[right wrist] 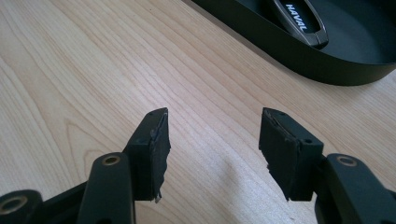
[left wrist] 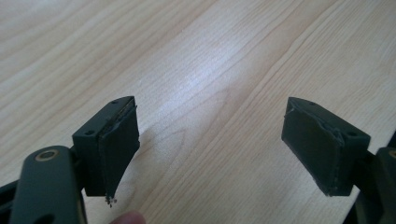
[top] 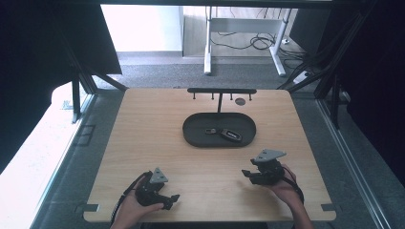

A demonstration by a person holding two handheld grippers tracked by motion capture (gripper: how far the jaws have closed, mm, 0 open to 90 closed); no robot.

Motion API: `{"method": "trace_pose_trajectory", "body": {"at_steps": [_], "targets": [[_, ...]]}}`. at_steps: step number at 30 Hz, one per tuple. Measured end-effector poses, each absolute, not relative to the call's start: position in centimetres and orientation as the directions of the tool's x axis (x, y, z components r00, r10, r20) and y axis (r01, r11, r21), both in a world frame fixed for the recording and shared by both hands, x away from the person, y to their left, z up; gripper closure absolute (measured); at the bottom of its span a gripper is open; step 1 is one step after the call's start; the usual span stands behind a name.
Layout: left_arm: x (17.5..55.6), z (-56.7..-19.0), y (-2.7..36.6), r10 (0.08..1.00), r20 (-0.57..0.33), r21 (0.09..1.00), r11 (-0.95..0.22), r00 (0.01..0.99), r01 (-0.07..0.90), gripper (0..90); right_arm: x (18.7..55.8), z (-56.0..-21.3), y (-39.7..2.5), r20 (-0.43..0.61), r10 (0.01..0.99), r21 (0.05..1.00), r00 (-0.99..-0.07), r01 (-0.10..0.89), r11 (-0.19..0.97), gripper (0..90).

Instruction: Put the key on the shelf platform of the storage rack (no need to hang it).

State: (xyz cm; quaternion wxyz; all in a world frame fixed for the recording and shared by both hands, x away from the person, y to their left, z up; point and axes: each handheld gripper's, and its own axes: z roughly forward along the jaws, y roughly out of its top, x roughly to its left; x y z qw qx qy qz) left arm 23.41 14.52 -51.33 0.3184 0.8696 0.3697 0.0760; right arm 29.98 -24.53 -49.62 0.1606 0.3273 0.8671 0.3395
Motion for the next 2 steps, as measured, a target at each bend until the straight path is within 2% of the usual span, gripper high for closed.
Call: {"method": "trace_pose_trajectory", "body": {"at_steps": [2], "targets": [[23.36,-51.13,14.64,0.691,-0.102,0.617,-0.520,0.716,0.591,19.3,29.90,-49.64,-24.52,-0.054,0.675,0.693,-0.735,0.459,0.556,43.4]]}}
